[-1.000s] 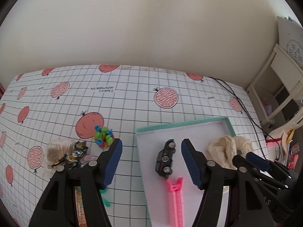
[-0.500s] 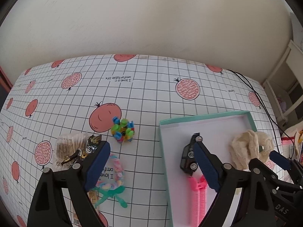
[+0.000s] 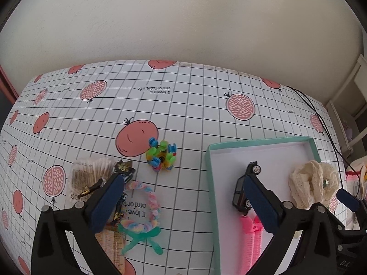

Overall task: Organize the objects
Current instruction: 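Move both open tools from the tray to the pile of items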

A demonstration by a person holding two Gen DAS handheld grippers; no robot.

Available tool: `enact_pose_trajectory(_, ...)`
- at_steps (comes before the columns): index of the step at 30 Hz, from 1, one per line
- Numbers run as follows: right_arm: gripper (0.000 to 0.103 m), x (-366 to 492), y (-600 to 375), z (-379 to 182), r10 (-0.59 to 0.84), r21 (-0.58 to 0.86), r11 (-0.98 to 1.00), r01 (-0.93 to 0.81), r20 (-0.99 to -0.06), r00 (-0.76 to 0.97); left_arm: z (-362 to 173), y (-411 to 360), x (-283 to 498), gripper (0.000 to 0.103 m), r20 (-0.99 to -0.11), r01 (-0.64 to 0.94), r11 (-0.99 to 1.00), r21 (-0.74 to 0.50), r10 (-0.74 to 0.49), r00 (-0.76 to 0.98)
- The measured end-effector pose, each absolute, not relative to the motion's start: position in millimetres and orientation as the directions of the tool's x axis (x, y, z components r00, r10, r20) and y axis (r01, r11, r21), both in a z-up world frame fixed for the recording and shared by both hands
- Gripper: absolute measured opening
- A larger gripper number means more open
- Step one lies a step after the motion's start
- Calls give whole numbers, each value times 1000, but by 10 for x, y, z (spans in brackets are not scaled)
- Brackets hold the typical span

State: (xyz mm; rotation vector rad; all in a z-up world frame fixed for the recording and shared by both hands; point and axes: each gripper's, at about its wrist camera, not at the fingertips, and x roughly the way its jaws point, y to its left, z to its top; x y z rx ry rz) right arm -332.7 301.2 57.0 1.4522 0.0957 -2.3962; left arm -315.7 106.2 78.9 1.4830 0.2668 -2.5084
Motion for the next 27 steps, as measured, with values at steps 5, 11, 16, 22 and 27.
enact_pose_trajectory(5, 103, -3332, 3010, 552, -245, 114, -943, 312, -873, -421, 782, 1018, -3155, 103, -880, 284, -957, -50, -92, -465)
enact_pose_trajectory(11, 103, -3336, 3026, 544, -242, 116, -946, 302, -874, -421, 782, 994, -3157, 103, -881, 292, -955, -56, -91, -464)
enact_pose_trajectory(16, 103, -3344, 3026, 543, -244, 118, -945, 304, -875, -419, 793, 994, -3164, 103, -880, 290, -955, -58, -88, -467)
enact_pose_trajectory(22, 103, -3327, 3008, 665, -262, 130, -942, 309, -860, -438, 911, 947, -3131, 103, -869, 280, -955, -96, -57, -491)
enact_pose_trajectory(27, 103, -3270, 2911, 893, -294, 134, -931, 339, -826, -481, 1089, 817, -3041, 103, -852, 287, -950, -123, -47, -521)
